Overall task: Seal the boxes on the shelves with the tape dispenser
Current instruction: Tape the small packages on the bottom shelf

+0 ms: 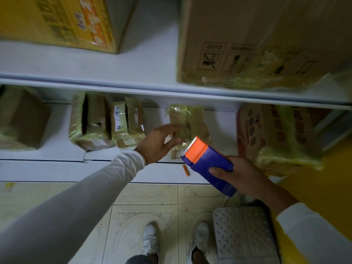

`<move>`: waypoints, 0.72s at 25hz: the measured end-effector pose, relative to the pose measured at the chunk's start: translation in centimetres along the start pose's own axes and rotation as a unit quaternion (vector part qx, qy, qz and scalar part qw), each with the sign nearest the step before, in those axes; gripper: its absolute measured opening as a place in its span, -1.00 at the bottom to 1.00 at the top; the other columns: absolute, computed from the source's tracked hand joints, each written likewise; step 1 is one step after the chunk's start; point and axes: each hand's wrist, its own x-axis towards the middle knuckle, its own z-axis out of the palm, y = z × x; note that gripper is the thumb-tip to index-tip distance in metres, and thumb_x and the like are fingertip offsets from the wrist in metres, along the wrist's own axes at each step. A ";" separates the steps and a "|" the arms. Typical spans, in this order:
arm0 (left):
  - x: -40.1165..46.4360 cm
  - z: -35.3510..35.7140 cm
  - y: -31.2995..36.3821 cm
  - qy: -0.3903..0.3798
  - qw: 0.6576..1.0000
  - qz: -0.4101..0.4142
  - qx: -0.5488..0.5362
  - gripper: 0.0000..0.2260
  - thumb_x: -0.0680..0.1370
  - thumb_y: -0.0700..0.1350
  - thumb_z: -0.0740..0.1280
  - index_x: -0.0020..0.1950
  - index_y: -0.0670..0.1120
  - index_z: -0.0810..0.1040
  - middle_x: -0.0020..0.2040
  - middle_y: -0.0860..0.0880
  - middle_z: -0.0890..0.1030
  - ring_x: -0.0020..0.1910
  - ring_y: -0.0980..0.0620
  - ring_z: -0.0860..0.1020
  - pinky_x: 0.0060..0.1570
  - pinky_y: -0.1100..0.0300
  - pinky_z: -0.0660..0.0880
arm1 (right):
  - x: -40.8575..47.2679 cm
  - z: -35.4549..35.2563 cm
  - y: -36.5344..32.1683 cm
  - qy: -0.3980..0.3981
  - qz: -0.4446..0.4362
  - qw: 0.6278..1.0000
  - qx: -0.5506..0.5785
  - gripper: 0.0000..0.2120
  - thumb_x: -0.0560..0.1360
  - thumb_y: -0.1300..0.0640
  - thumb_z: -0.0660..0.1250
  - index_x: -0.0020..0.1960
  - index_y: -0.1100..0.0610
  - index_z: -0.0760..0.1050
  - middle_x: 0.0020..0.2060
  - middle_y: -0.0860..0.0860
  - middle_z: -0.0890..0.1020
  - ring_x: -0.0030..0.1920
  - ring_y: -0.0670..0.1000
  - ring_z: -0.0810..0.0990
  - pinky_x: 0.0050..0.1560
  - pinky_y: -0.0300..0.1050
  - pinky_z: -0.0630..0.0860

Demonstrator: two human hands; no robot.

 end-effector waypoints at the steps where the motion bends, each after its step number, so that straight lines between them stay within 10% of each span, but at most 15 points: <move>1: -0.7 -0.1 0.2 -0.014 0.999 -0.030 -0.029 -0.67 0.58 -0.11 0.30 0.32 -0.18 0.47 0.22 -0.11 0.57 0.15 -0.02 0.54 0.17 0.24 0.42 | 0.3 0.3 -0.6 -0.010 -0.008 1.000 0.004 -0.55 0.31 -0.37 0.37 -0.19 0.03 0.56 -0.34 0.01 0.66 -0.36 -0.02 0.61 -0.30 -0.16 0.45; 10: -3.5 0.6 0.1 -0.054 0.953 -0.144 -0.261 -0.83 0.61 -0.30 0.19 -0.04 -0.15 0.55 -0.21 -0.02 0.56 -0.26 0.17 0.49 -0.16 0.27 0.49 | 1.6 1.9 -1.7 -0.105 -0.034 0.994 -0.025 -0.74 0.43 -0.21 0.44 -0.08 -0.02 0.61 -0.21 -0.08 0.71 -0.22 -0.10 0.69 -0.16 -0.05 0.61; 18: -3.5 1.4 -1.7 0.115 0.936 -0.229 -0.243 -0.87 0.59 -0.29 0.22 -0.11 -0.20 0.53 -0.33 -0.03 0.57 -0.45 0.20 0.46 -0.34 0.28 0.47 | 2.5 -6.9 -1.3 -0.143 0.018 0.986 -0.085 -0.61 0.31 -0.27 0.42 -0.14 0.05 0.62 -0.30 0.02 0.71 -0.36 -0.03 0.67 -0.37 -0.21 0.48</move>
